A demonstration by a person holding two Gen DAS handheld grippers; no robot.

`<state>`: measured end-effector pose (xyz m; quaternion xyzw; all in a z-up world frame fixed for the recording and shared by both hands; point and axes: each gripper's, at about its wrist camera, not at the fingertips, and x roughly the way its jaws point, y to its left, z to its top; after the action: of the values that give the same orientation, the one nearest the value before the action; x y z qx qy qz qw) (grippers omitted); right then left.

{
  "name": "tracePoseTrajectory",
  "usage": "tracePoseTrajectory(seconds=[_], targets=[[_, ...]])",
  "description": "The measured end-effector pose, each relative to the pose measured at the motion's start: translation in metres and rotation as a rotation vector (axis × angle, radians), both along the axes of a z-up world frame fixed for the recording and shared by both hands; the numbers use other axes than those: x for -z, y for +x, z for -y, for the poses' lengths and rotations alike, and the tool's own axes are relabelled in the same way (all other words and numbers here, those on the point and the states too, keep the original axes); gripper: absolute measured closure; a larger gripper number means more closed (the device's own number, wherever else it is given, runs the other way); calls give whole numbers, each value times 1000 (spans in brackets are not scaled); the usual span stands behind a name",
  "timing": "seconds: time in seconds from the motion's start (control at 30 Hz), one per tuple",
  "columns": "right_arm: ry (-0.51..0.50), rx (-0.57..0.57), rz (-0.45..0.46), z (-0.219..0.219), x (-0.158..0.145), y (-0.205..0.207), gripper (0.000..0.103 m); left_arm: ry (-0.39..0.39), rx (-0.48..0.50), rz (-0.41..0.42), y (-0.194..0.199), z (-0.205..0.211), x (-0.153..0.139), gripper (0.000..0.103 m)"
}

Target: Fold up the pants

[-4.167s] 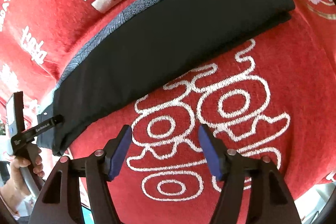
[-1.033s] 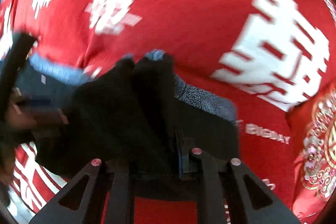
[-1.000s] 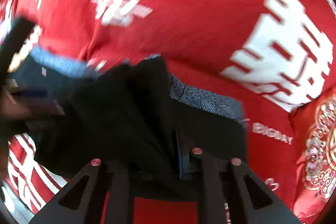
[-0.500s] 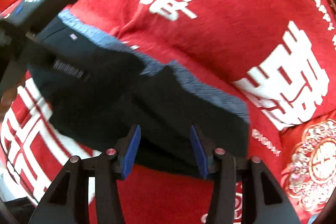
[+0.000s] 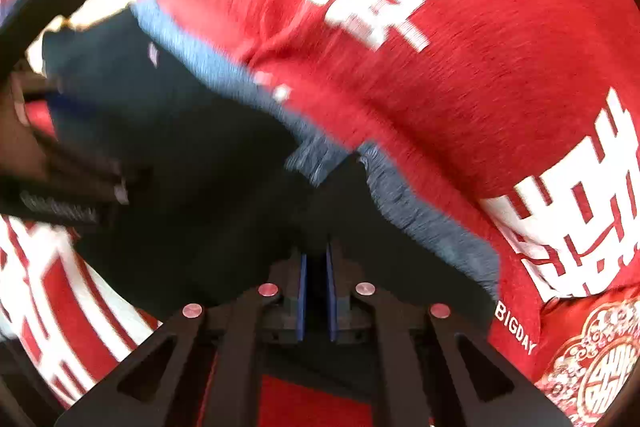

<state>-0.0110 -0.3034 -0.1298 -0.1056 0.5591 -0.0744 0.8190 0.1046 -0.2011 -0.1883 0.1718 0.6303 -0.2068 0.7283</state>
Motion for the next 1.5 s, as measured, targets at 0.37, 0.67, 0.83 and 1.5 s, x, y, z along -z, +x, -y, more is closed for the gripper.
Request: tracePoseTrajectory(seconds=[0.37, 0.67, 0.83, 1.5], targets=[[124, -30, -64, -36, 24, -16, 88, 40, -47, 15, 6, -7, -8, 19], [423, 391, 45, 114, -31, -54, 72, -43, 52, 27, -1, 59, -41, 19], [480, 632, 20, 188, -7, -68, 78, -120, 148, 24, -20, 118, -49, 19], [626, 554, -46, 179, 32, -78, 74, 16, -79, -90, -51, 103, -7, 7]])
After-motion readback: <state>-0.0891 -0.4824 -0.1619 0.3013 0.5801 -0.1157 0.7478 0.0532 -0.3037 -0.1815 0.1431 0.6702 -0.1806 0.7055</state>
